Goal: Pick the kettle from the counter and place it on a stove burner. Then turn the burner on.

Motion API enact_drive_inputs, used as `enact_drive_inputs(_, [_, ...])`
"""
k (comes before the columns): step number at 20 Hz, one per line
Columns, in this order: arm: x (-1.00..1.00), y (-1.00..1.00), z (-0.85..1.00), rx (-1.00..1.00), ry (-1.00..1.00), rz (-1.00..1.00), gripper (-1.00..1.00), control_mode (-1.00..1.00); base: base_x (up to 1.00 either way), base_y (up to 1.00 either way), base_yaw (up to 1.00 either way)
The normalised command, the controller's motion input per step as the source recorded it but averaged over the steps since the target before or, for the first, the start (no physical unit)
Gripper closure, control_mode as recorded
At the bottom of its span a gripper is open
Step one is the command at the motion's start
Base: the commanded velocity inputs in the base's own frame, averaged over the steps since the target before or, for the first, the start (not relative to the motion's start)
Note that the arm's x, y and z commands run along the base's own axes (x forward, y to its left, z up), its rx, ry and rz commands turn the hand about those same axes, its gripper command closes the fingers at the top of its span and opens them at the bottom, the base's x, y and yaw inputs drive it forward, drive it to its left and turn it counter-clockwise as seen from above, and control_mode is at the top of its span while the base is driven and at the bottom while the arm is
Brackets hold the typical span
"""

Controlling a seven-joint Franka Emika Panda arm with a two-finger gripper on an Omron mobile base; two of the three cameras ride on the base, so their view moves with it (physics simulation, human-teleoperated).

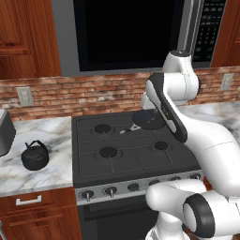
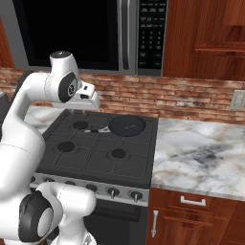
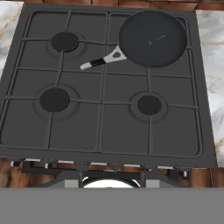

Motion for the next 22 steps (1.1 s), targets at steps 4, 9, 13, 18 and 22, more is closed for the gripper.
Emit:
enact_drive_inputs(4, [0.00,0.25,0.00,0.00,0.00,0.00,-1.00,-1.00,0.00,0.00,0.00])
enact_drive_inputs(9, [0.00,0.63,0.00,0.00,0.00,0.00,-1.00,-1.00,0.00,0.00,0.00])
enact_drive_inputs(13, [0.00,0.73,0.00,0.00,0.00,0.00,-1.00,-1.00,0.00,0.00,0.00])
enact_drive_inputs(18, [0.00,0.98,-0.01,0.07,0.00,0.00,-1.00,-1.00,0.00,0.00,0.00])
enact_drive_inputs(22, [0.00,1.00,-0.13,0.10,0.01,0.00,-1.00,-1.00,0.00,0.00,0.00])
